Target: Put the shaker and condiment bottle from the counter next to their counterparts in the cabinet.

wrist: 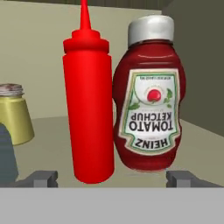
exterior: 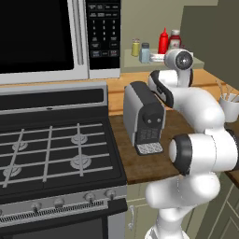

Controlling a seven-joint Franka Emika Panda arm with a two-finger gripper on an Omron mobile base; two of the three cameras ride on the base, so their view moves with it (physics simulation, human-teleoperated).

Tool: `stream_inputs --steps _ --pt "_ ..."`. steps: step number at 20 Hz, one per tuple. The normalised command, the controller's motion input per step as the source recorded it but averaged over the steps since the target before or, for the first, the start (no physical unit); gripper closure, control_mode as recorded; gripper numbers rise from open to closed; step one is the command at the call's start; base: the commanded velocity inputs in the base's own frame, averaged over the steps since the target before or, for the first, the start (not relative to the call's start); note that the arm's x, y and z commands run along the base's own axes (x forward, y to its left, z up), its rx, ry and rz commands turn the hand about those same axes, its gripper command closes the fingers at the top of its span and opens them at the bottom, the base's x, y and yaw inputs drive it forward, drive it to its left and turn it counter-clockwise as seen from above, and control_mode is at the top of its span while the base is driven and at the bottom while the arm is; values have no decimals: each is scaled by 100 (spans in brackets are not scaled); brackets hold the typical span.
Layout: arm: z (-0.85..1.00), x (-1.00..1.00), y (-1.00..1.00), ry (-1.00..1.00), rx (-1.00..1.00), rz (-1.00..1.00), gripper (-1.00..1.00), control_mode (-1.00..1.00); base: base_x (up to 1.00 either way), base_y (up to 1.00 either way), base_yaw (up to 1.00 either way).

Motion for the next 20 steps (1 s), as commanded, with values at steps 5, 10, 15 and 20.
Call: stream_inputs --steps 5,10,15,20 --pt "0 -100 0 -5 0 0 -100 -100 0 0 0" --pt "0 -100 4 -6 0 0 -100 -100 0 0 0" --pt "0 -100 12 -2 0 0 -100 -100 0 0 0" --pt "0 -100 15 -1 0 0 -100 -100 0 0 0"
